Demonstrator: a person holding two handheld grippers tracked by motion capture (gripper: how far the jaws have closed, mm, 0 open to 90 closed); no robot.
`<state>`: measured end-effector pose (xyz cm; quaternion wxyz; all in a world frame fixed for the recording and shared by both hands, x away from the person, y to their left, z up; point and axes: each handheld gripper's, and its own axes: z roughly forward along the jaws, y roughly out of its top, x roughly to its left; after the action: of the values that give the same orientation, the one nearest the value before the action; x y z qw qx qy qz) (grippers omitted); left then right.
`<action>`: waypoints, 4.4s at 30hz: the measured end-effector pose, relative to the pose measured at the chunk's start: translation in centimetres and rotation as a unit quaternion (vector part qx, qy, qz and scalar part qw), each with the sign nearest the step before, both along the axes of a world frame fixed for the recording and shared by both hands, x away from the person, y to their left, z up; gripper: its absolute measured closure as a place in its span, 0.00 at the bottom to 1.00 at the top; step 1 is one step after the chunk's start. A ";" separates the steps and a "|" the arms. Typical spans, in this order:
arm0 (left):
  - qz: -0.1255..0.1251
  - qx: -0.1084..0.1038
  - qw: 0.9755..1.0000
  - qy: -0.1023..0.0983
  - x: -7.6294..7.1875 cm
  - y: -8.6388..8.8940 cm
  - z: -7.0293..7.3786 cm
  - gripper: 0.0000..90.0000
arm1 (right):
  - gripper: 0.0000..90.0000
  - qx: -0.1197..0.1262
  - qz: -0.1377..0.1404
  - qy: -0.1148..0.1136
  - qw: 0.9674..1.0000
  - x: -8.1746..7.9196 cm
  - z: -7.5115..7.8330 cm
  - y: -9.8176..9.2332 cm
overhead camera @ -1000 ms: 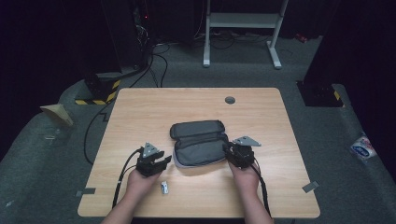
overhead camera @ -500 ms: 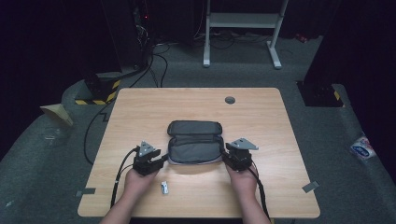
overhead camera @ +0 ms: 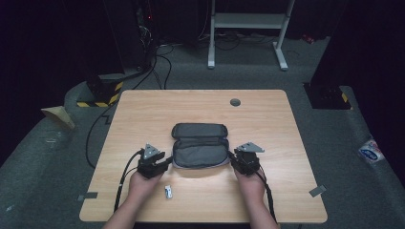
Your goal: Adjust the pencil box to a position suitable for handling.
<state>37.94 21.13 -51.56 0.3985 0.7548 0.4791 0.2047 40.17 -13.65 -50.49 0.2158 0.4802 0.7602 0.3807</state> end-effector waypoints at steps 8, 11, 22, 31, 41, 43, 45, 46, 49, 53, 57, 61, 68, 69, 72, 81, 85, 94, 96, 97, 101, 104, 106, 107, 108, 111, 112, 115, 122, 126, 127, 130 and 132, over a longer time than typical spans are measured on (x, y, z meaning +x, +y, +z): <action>0.000 0.018 1.000 -0.004 -0.2 0.4 0.1 0.63 | 0.74 -0.003 -0.003 -0.003 1.000 -0.1 0.4 -0.5; 0.000 0.028 1.000 -0.005 -0.5 0.7 0.1 0.62 | 0.71 -0.007 -0.007 -0.004 1.000 -0.5 0.4 -1.0; 0.003 0.041 0.999 0.013 -2.4 3.0 -0.1 0.56 | 0.60 -0.030 -0.010 -0.009 0.999 -2.7 -0.4 -4.4; -0.003 0.041 0.998 0.037 -3.9 4.8 -0.5 0.53 | 0.48 -0.036 -0.031 0.013 0.999 -4.1 -1.5 -7.5; 0.008 0.041 0.999 0.030 -5.8 6.3 -0.8 0.52 | 0.43 -0.044 -0.040 0.027 0.998 -4.9 -1.8 -7.8; 0.006 0.036 0.999 0.028 -6.1 6.3 -0.6 0.52 | 0.44 -0.042 -0.043 0.027 0.998 -4.8 -1.8 -7.8; 0.002 0.025 0.999 0.029 -6.4 6.2 -0.3 0.53 | 0.44 -0.043 -0.041 0.025 0.998 -4.6 -1.8 -7.7; -0.009 0.027 0.999 0.027 -6.9 5.7 0.0 0.52 | 0.44 -0.042 -0.041 0.027 0.998 -4.5 -1.8 -7.7; -0.015 0.033 0.999 0.032 -7.3 5.0 0.0 0.51 | 0.44 -0.042 -0.040 0.027 0.998 -4.5 -1.8 -7.7; -0.027 0.042 0.998 0.034 -7.9 3.9 0.2 0.55 | 0.44 -0.042 -0.037 0.027 0.998 -4.6 -1.8 -7.7; -0.028 0.052 0.998 0.036 -8.7 3.2 0.2 0.59 | 0.44 -0.041 -0.035 0.027 0.998 -4.5 -1.8 -7.7; -0.029 0.055 0.997 0.038 -9.0 3.0 0.0 0.61 | 0.44 -0.040 -0.035 0.027 0.998 -4.5 -1.8 -7.7; -0.044 0.073 0.996 0.027 -9.1 1.6 -0.1 0.61 | 0.44 -0.040 -0.035 0.028 0.998 -4.5 -1.8 -7.7; -0.044 0.073 0.996 0.027 -9.1 1.6 -0.1 0.61 | 0.44 -0.040 -0.035 0.028 0.998 -4.5 -1.8 -7.7; -0.052 0.078 0.995 0.030 -8.7 1.1 -0.3 0.61 | 0.44 -0.040 -0.035 0.028 0.998 -4.5 -1.8 -7.7; -0.065 0.067 0.995 0.028 -7.9 -0.2 -0.5 0.62 | 0.44 -0.041 -0.036 0.028 0.998 -4.6 -1.8 -7.7; -0.078 0.068 0.994 0.025 -7.3 -1.1 -0.5 0.62 | 0.45 -0.042 -0.036 0.026 0.998 -4.7 -1.8 -7.7; -0.092 0.035 0.995 0.003 -8.6 0.3 0.6 0.63 | 0.44 -0.042 -0.036 0.026 0.998 -4.8 -1.8 -7.7; -0.090 0.035 0.995 0.003 -8.9 0.5 0.7 0.62 | 0.45 -0.042 -0.036 0.026 0.998 -4.8 -1.8 -7.7; -0.090 0.035 0.995 0.003 -8.9 0.5 0.7 0.62 | 0.45 -0.042 -0.036 0.026 0.998 -4.8 -1.8 -7.7; -0.096 0.035 0.995 0.007 -9.3 0.4 0.7 0.60 | 0.44 -0.042 -0.036 0.026 0.998 -4.8 -1.8 -7.7; -0.105 0.034 0.994 0.010 -9.5 0.3 0.6 0.60 | 0.45 -0.042 -0.036 0.026 0.998 -4.8 -1.8 -7.8; -0.111 0.032 0.993 0.017 -9.6 0.2 0.4 0.60 | 0.44 -0.042 -0.036 0.026 0.998 -4.8 -1.8 -7.8; -0.111 0.032 0.993 0.017 -9.6 0.2 0.4 0.60 | 0.44 -0.042 -0.036 0.026 0.998 -4.8 -1.8 -7.8; -0.115 0.035 0.993 0.020 -9.6 0.1 0.3 0.60 | 0.45 -0.042 -0.036 0.026 0.998 -4.8 -1.8 -7.7; -0.120 0.035 0.992 0.023 -9.6 0.1 0.2 0.60 | 0.44 -0.042 -0.036 0.026 0.998 -4.8 -1.8 -7.7; -0.126 0.039 0.991 0.024 -9.6 0.0 0.2 0.60 | 0.44 -0.042 -0.036 0.026 0.998 -4.8 -1.8 -7.8; -0.131 0.042 0.990 0.024 -9.6 -0.1 0.1 0.61 | 0.45 -0.042 -0.036 0.026 0.998 -4.8 -1.8 -7.7; -0.148 0.053 0.987 0.035 -9.7 -0.8 -0.3 0.62 | 0.45 -0.042 -0.036 0.026 0.998 -4.8 -1.8 -7.7; -0.149 0.058 0.987 0.030 -9.7 -1.0 -0.4 0.65 | 0.45 -0.042 -0.036 0.026 0.998 -4.8 -1.8 -7.7; -0.148 0.058 0.987 0.029 -9.7 -0.9 -0.4 0.66 | 0.45 -0.042 -0.036 0.026 0.998 -4.8 -1.8 -7.7; -0.147 0.058 0.987 0.026 -9.7 -0.8 -0.5 0.70 | 0.44 -0.042 -0.036 0.026 0.998 -4.8 -1.8 -7.7; -0.147 0.058 0.987 0.023 -9.7 -0.8 -0.6 0.72 | 0.44 -0.042 -0.036 0.026 0.998 -4.8 -1.8 -7.7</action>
<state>28.20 20.34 -52.11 0.3688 0.8433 0.3595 0.1537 35.42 -21.40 -52.32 0.2292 0.5075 0.7632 0.3279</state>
